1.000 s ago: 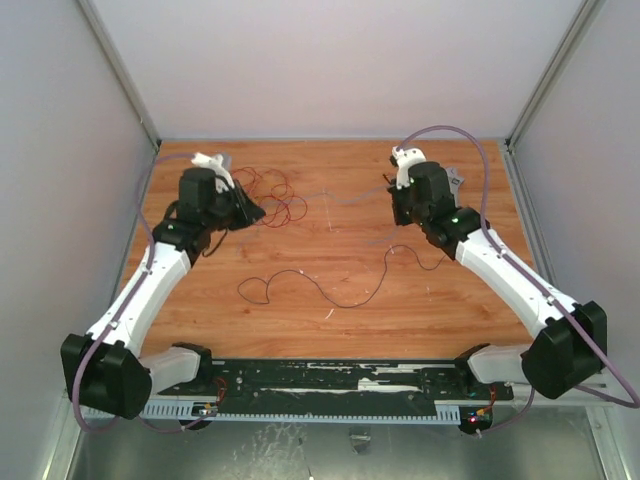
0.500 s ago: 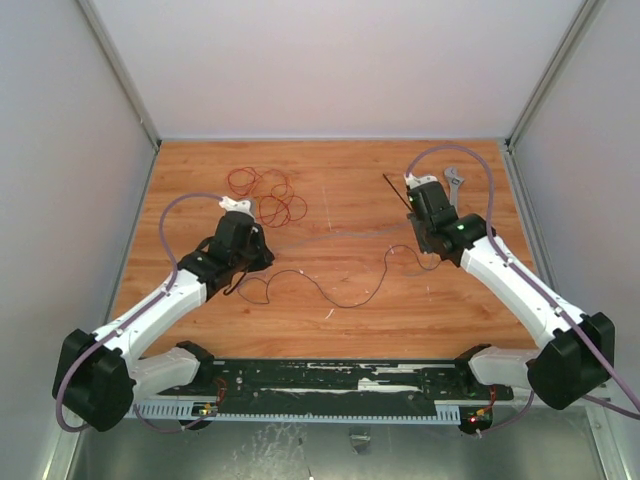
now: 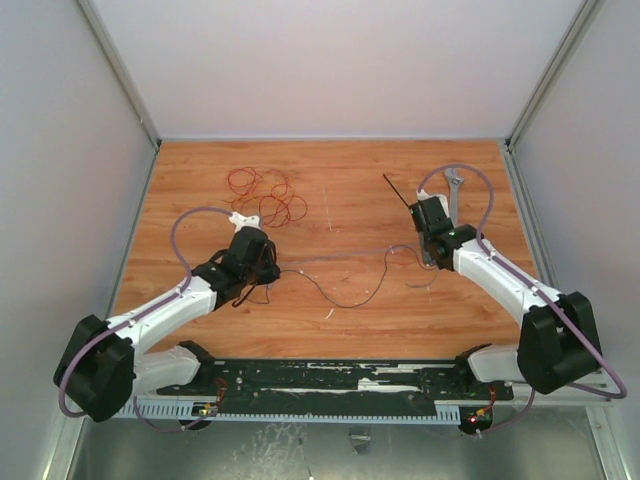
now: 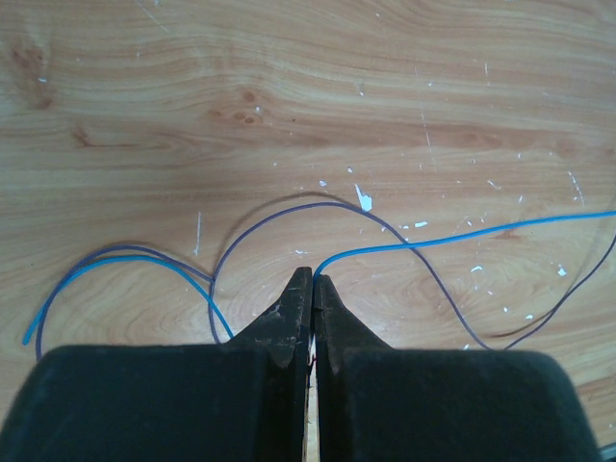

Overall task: Zip-tie the wires
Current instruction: Straighten the cable at the center of the board.

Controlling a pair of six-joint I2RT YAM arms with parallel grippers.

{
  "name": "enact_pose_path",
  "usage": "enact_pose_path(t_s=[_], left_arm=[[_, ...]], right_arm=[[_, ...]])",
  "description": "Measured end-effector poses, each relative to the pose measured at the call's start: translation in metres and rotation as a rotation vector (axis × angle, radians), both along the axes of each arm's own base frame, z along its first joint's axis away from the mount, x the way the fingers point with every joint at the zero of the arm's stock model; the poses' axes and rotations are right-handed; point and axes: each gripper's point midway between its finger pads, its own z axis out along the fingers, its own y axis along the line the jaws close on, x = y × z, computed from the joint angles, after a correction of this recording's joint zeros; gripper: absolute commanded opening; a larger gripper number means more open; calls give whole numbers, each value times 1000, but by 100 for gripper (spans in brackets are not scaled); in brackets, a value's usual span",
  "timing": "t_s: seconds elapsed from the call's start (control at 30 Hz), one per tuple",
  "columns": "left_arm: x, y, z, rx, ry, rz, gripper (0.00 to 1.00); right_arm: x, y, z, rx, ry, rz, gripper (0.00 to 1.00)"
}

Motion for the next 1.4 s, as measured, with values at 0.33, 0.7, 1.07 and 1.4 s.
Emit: enact_pose_path(t_s=[0.33, 0.7, 1.07, 1.4], left_arm=[[-7, -5, -27, 30, 44, -7, 0], [-14, -8, -60, 65, 101, -17, 11], [-7, -22, -59, 33, 67, -33, 33], [-10, -18, -52, 42, 62, -36, 67]], right_arm=[[14, 9, -30, 23, 37, -18, 0], [19, -4, -74, -75, 175, -44, 0], [32, -8, -71, -136, 178, -34, 34], [31, 4, -65, -64, 182, 5, 52]])
